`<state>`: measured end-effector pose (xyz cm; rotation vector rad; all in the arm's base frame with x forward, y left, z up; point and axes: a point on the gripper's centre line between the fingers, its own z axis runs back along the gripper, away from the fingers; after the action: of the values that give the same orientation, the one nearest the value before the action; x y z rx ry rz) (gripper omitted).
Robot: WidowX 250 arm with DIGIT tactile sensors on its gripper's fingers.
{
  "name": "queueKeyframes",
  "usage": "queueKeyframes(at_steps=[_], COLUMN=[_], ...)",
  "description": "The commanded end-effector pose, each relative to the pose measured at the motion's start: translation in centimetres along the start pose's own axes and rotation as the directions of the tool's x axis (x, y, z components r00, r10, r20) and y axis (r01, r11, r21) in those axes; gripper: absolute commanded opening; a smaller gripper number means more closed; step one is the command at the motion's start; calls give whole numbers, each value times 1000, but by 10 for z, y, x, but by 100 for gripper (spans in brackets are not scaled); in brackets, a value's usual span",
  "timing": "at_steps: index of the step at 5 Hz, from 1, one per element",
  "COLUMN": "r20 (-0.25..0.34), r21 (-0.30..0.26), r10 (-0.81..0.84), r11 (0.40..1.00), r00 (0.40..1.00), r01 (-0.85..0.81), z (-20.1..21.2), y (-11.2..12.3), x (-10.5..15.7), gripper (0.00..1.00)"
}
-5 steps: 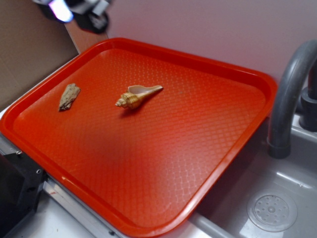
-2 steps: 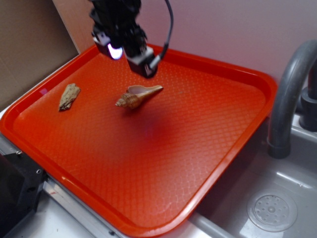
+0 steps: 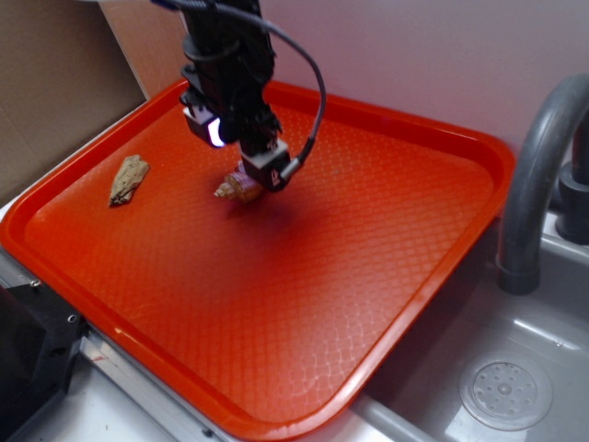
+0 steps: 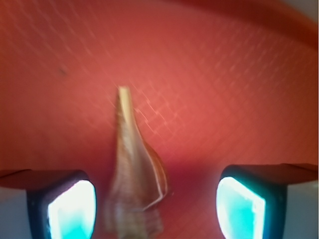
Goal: Grab the shell.
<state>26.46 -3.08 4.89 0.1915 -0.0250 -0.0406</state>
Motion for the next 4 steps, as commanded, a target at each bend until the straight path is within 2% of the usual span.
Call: queueKeyframes(at_steps=[1,2,3,4], r20=[-34,-33,-38,-17], r21=[-4,47,7,6], r10=[-45,-1,-15,-2], r11=[999,999,1000,1000], r00=[998,999,999,1000], r01=[45,2,15,2], z=[-28,-32,-23,-11], y=[-7,-8,-2,1], x=[0,-2,-2,-9], gripper=[100,0,0,0])
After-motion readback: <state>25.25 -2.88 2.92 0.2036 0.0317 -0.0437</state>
